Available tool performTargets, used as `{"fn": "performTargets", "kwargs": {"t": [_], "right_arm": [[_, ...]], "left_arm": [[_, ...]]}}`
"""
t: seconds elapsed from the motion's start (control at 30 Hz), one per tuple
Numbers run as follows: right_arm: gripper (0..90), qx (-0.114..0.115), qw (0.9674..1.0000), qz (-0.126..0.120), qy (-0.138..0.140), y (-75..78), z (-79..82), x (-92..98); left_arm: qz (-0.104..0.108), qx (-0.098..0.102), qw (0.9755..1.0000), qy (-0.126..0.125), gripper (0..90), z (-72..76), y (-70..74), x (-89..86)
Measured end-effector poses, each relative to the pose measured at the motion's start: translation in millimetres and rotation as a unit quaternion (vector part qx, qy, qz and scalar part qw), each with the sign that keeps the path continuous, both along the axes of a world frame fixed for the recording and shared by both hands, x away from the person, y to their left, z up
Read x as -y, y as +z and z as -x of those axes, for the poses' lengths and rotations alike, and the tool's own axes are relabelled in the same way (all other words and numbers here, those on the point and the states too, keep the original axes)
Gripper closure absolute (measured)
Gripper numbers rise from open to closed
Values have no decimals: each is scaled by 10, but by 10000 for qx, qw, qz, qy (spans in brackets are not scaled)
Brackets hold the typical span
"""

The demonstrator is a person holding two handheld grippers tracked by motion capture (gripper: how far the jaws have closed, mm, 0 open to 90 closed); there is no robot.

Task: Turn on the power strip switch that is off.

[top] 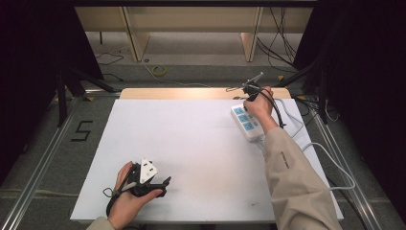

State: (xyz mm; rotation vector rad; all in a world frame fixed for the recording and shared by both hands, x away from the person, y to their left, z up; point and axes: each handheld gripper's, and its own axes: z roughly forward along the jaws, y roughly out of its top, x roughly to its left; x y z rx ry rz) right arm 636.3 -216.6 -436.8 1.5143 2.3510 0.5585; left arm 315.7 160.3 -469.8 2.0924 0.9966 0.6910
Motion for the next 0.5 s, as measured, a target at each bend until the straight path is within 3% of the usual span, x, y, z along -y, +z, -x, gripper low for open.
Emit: {"fn": "performTargets", "kwargs": {"t": [0.37,0.5], "right_arm": [[900,160,9998,-101,80,58,99,50],[900,107,9998,-163,73,111,154,18]], "left_arm": [[-23,1,10000,-19,177,3,-2,13],[-42,-1,10000,-20,177,4,-2,18]]}}
